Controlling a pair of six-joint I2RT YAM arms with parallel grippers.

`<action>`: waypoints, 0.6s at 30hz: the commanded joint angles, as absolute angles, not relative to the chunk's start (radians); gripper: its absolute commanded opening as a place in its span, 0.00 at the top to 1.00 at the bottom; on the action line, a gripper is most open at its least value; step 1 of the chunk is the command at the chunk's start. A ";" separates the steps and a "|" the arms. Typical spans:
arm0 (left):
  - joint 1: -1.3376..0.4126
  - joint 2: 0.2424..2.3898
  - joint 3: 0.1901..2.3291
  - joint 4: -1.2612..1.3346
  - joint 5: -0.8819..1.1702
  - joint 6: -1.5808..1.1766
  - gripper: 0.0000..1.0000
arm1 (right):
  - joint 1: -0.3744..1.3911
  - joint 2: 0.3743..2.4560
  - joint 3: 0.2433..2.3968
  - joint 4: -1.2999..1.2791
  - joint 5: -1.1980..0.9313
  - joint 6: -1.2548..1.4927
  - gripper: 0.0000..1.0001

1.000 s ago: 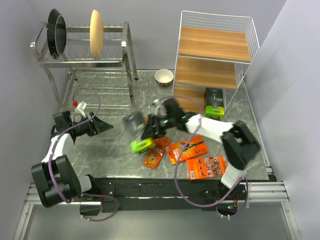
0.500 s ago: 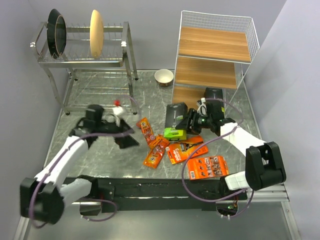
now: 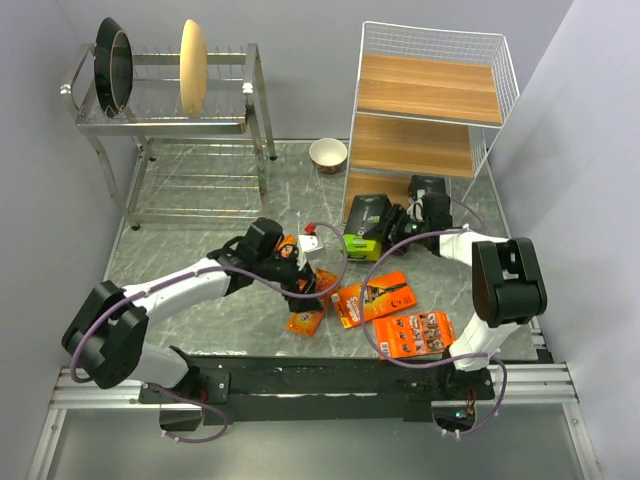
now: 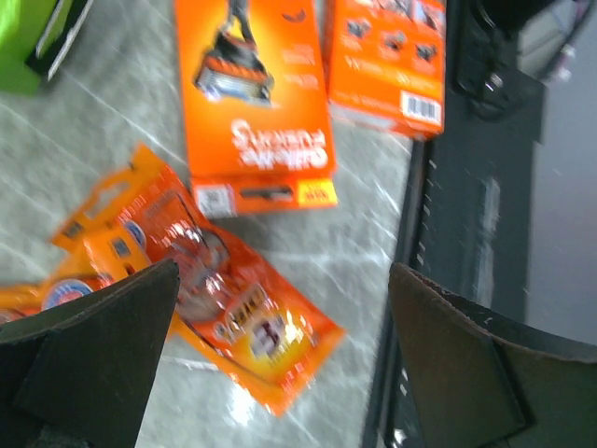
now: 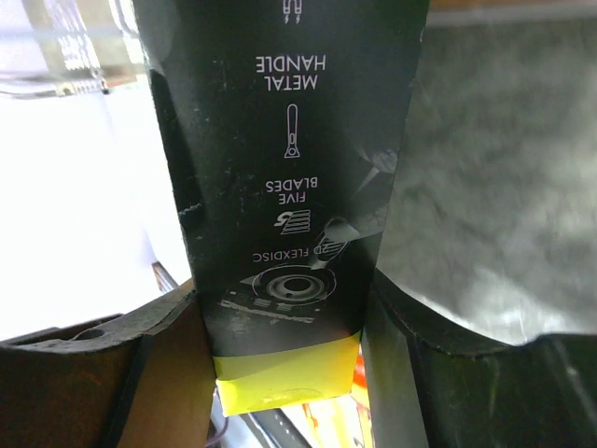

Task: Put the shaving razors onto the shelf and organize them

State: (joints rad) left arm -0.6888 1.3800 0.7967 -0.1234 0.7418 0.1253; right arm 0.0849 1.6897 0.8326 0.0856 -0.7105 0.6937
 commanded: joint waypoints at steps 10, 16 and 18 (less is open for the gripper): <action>-0.785 1.534 0.908 0.252 0.557 0.063 0.09 | 0.084 1.763 1.100 0.063 -0.638 0.580 0.12; -0.785 1.566 0.928 0.281 0.586 0.063 0.27 | 0.084 1.674 1.072 -0.012 -0.556 0.589 0.00; -0.787 1.574 0.933 0.287 0.575 0.054 0.28 | 0.086 1.623 1.033 -0.034 -0.519 0.577 0.00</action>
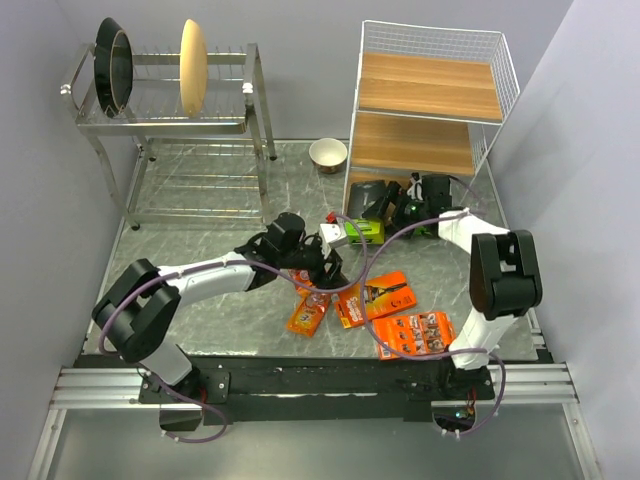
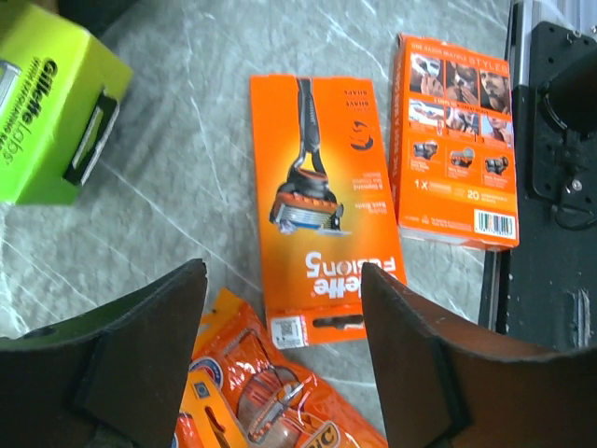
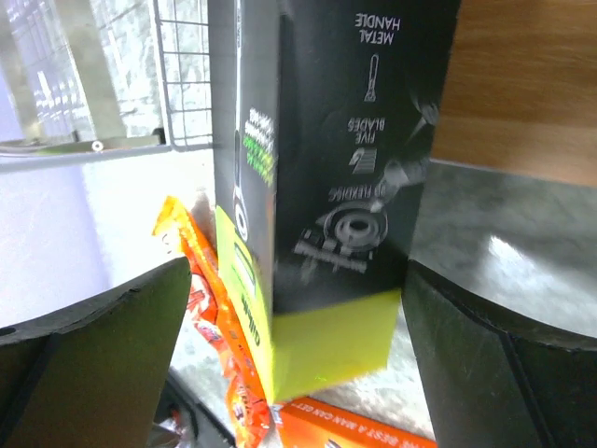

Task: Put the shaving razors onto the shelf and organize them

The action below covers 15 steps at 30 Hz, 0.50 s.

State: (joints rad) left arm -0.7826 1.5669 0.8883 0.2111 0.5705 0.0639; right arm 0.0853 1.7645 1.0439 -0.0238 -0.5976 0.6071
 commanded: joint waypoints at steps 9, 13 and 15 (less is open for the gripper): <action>-0.792 1.536 0.965 0.169 0.563 0.095 0.26 | 0.117 1.463 0.888 -0.035 -0.393 0.460 0.00; -0.792 1.470 0.976 0.081 0.563 0.120 0.26 | 0.155 1.387 0.855 -0.106 -0.387 0.381 0.08; -0.790 1.436 0.971 0.034 0.551 0.156 0.26 | 0.178 1.323 0.838 -0.133 -0.361 0.309 0.12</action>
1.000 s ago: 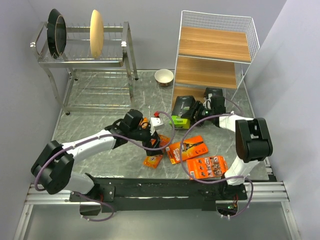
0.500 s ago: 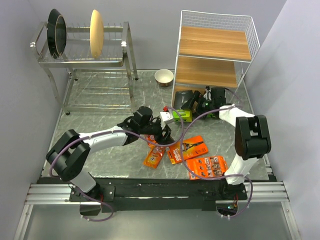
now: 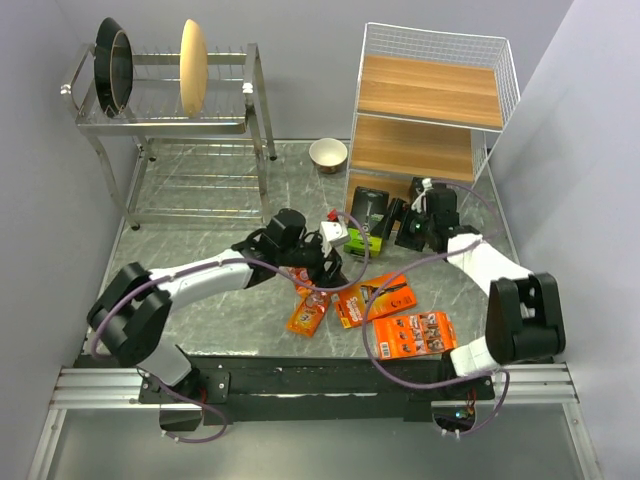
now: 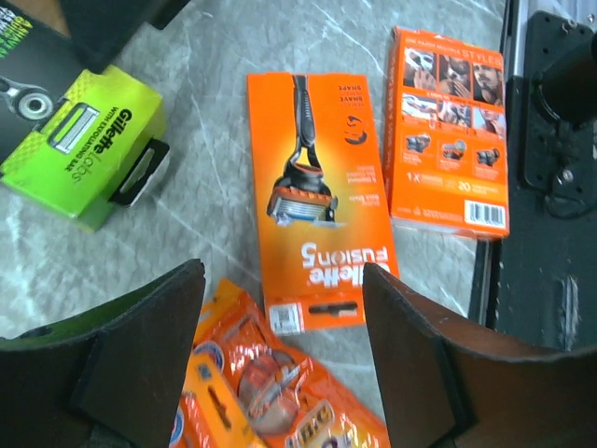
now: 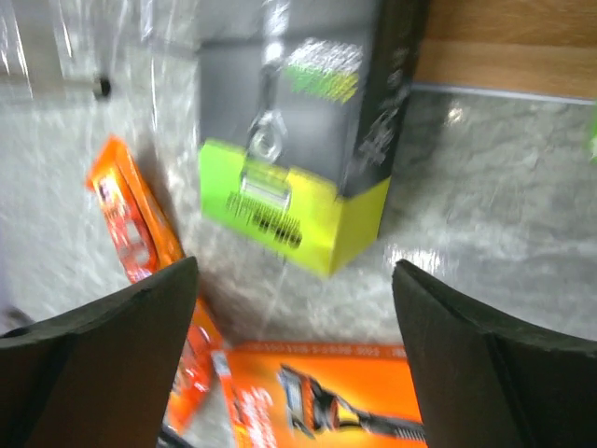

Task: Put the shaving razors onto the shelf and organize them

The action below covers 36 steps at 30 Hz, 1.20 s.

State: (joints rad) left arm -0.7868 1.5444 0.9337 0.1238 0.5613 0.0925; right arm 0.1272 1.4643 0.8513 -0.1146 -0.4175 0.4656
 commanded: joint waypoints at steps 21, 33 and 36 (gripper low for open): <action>-0.457 1.143 0.765 0.051 0.499 0.109 0.20 | 0.434 1.342 0.794 -0.164 -0.258 -0.429 1.00; -0.365 1.126 0.729 0.087 0.498 0.048 0.18 | 0.448 1.569 0.919 -0.106 -0.048 -0.494 1.00; -0.365 1.126 0.710 0.106 0.505 0.022 0.18 | 0.449 1.588 0.946 -0.069 -0.020 -0.506 1.00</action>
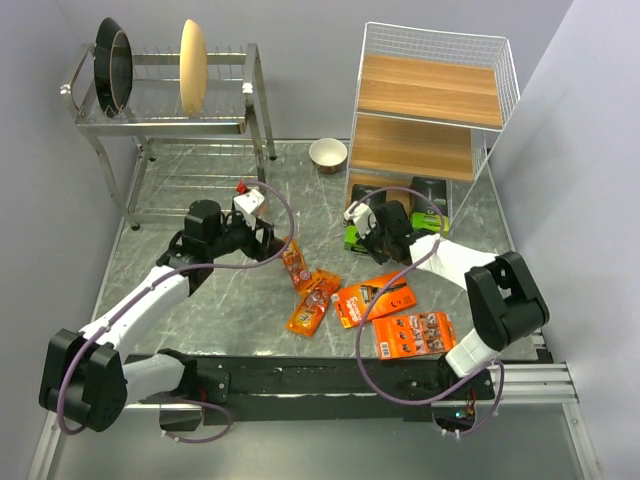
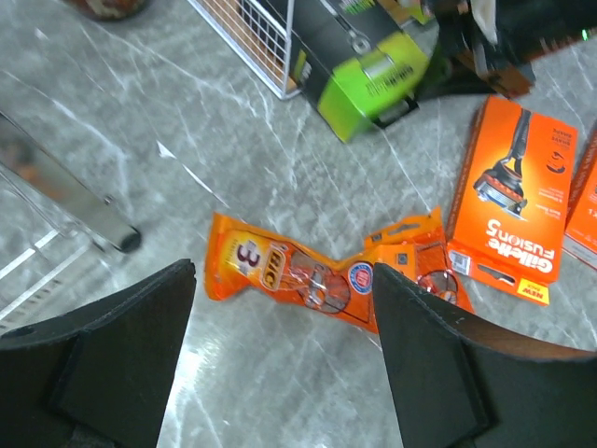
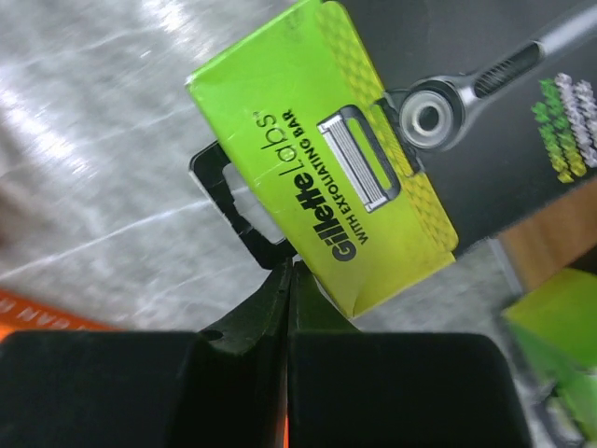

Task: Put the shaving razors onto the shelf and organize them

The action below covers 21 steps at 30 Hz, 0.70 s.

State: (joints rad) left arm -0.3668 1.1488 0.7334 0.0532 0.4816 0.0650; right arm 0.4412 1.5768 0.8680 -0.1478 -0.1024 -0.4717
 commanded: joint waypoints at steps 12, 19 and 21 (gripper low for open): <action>-0.365 1.163 0.721 0.127 0.497 0.009 0.16 | 0.449 1.743 1.091 -0.002 0.066 -0.522 1.00; -0.365 1.181 0.729 0.136 0.491 0.008 0.13 | 0.448 1.789 1.097 0.069 0.092 -0.540 1.00; -0.365 1.187 0.733 0.137 0.489 0.008 0.11 | 0.449 1.798 1.089 0.081 0.109 -0.548 1.00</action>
